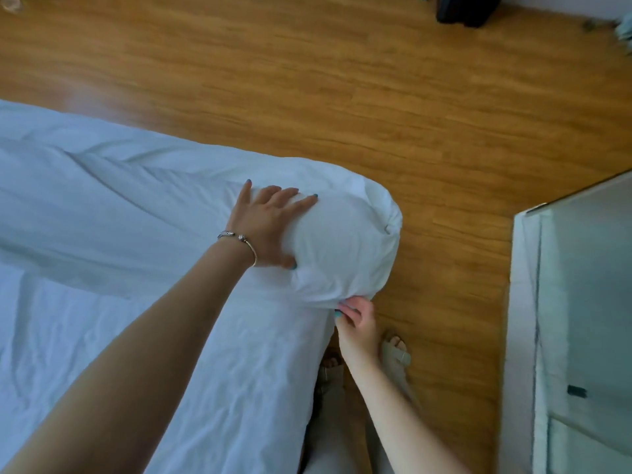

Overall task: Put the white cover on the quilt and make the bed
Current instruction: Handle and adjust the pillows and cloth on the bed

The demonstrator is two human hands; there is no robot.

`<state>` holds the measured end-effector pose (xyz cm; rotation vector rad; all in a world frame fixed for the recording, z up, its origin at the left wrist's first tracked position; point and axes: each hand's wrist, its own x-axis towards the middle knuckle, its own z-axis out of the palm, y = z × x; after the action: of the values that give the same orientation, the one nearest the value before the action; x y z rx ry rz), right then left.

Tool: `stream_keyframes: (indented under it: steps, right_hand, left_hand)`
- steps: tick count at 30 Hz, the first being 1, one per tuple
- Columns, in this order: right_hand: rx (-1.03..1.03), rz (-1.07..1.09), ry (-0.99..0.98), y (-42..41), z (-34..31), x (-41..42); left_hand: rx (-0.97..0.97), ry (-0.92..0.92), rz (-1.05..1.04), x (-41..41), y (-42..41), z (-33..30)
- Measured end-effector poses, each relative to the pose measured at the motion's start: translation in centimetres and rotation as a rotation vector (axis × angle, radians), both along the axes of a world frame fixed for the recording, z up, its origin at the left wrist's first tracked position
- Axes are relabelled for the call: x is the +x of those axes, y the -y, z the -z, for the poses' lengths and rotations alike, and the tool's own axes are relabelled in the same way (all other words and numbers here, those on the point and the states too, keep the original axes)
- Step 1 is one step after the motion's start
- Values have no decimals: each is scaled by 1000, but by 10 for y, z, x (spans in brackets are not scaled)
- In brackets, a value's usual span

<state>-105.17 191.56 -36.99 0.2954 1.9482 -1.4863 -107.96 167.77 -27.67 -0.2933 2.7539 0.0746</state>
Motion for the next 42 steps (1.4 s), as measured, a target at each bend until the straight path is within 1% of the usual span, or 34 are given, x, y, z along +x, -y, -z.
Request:
stream_keyframes:
  steps: [2, 3, 4, 5, 6, 7, 8, 11, 13, 16, 19, 21, 22, 23, 24, 25, 26, 27, 28, 29, 30, 31, 32, 33, 34, 35, 37, 38, 39, 40, 42]
  right_hand:
    - [-164, 105, 116, 16, -5, 5]
    - [-250, 215, 186, 22, -6, 3]
    - [-364, 369, 262, 27, -7, -1]
    - [-509, 530, 373, 30, -8, -8]
    - [-641, 645, 494, 31, -11, -14]
    - [-718, 725, 583, 31, -13, -19]
    - [-731, 757, 629, 31, -16, -22]
    - [-632, 668, 645, 34, -25, -30]
    - [-582, 588, 570, 41, -32, -37]
    - [-558, 512, 458, 43, -31, -41]
    - [-549, 482, 471, 31, -15, -29]
    - [-471, 438, 479, 23, -16, -27]
    - [-352, 430, 449, 20, -20, -32]
    - [-163, 422, 366, 16, -25, -38]
    - [51, 353, 195, 13, -33, -45]
    - [244, 178, -76, 9, -41, -52]
    - [399, -117, -372, 9, -50, -62]
    - [503, -479, -609, 14, -60, -78]
    - [558, -818, -742, 25, -70, -94]
    - [588, -1067, -781, 40, -74, -109]
    - [604, -1216, -754, 56, -77, -121]
    - [616, -1287, -709, 69, -79, -127]
    - [630, -1301, -676, 76, -77, -129]
    - [649, -1269, -672, 78, -74, -124]
    - [666, -1215, -707, 75, -68, -115]
    - [680, -1156, -760, 71, -64, -103]
    - [708, -1036, -847, 57, -53, -78]
    - [726, -986, -889, 50, -47, -65]
    - [742, -936, -934, 44, -41, -52]
    - [746, -888, -963, 39, -34, -37]
    - [726, -850, -994, 28, -24, 0]
  left_hand:
    - [-6, -29, 6, 4, -4, 1]
    - [-7, -42, 5, 7, -7, 3]
    - [-7, -52, 6, 9, -7, 4]
    - [-2, -57, 6, 10, -7, 5]
    - [7, -59, 6, 11, -5, 5]
    - [17, -54, 6, 10, -4, 4]
    - [28, -45, 5, 9, -3, 3]
    - [53, -29, -2, 5, -5, -1]
    - [46, -41, 20, 8, -3, -4]
    - [39, -125, 64, 18, 4, -5]
    - [-8, -123, 114, 23, -3, 4]
    - [-22, -146, 96, 22, -7, 10]
    - [-17, -152, 88, 21, -9, 12]
    - [-17, -159, 89, 22, -10, 14]
    - [-18, -177, 90, 23, -11, 16]
    - [-20, -203, 89, 24, -12, 17]
    - [-20, -228, 84, 25, -12, 18]
    - [-20, -248, 80, 28, -13, 19]
    - [-20, -268, 82, 31, -15, 21]
    - [-17, -295, 86, 36, -18, 23]
    - [-10, -318, 89, 41, -21, 26]
    - [-7, -324, 95, 44, -22, 25]
    - [3, -277, 112, 43, -19, 20]
    - [29, -210, 123, 37, -12, 11]
    - [90, -108, 100, 27, 2, 1]
    - [149, 40, 58, 15, 20, -6]
    - [127, 314, 24, 0, 40, -18]
    - [104, 381, 25, 5, 41, -16]
    - [85, 367, 32, 17, 37, -10]
    - [45, 293, 46, 36, 28, -2]
    - [22, 51, 40, 84, 4, 12]
